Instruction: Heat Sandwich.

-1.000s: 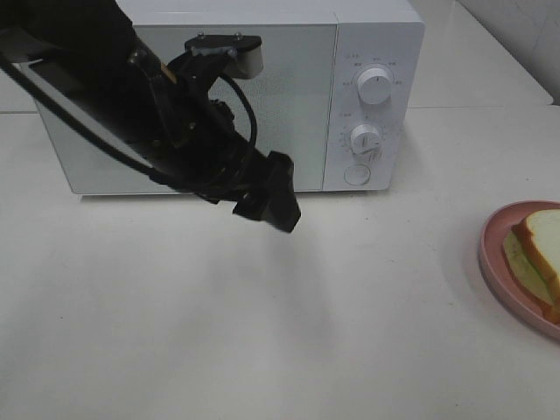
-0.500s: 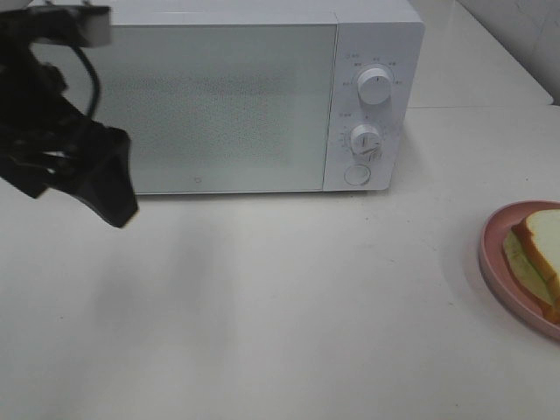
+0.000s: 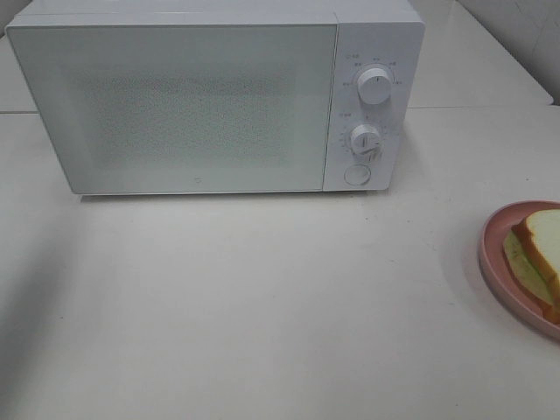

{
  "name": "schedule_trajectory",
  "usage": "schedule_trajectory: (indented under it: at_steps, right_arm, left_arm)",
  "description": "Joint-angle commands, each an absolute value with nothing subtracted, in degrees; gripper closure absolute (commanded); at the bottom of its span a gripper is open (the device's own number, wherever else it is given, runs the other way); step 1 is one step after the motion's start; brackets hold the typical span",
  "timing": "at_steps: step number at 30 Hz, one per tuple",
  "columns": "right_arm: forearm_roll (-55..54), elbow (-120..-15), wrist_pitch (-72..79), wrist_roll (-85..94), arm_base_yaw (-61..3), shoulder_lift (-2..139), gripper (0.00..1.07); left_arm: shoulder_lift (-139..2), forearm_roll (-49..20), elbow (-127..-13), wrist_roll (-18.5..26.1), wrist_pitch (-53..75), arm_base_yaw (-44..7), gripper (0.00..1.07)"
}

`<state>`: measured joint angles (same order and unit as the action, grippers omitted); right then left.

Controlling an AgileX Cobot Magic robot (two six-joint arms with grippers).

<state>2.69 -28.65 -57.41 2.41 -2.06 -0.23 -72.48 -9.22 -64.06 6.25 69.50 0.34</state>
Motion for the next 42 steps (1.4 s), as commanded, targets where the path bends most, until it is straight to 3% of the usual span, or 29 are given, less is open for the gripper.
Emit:
schedule_trajectory:
  at_steps: [1, 8, 17, 42]
  right_arm:
    - [2.5, -28.5, -57.1, 2.4, -1.8, -1.7, 0.31]
    - [2.5, -28.5, -57.1, 2.4, -1.8, -1.7, 0.31]
    - [2.5, -28.5, -57.1, 2.4, -1.8, -1.7, 0.31]
    - [2.5, -28.5, -57.1, 2.4, -1.8, -1.7, 0.31]
  left_arm:
    - [-66.5, -8.8, -58.0, 5.1, 70.4, 2.8, 0.06]
    - [-49.6, -6.4, -42.6, 5.0, 61.9, 2.8, 0.06]
    - [-32.2, -6.4, -31.1, 5.0, 56.4, 2.8, 0.06]
    - [-2.6, -6.0, -29.7, 4.7, 61.2, 2.8, 0.06]
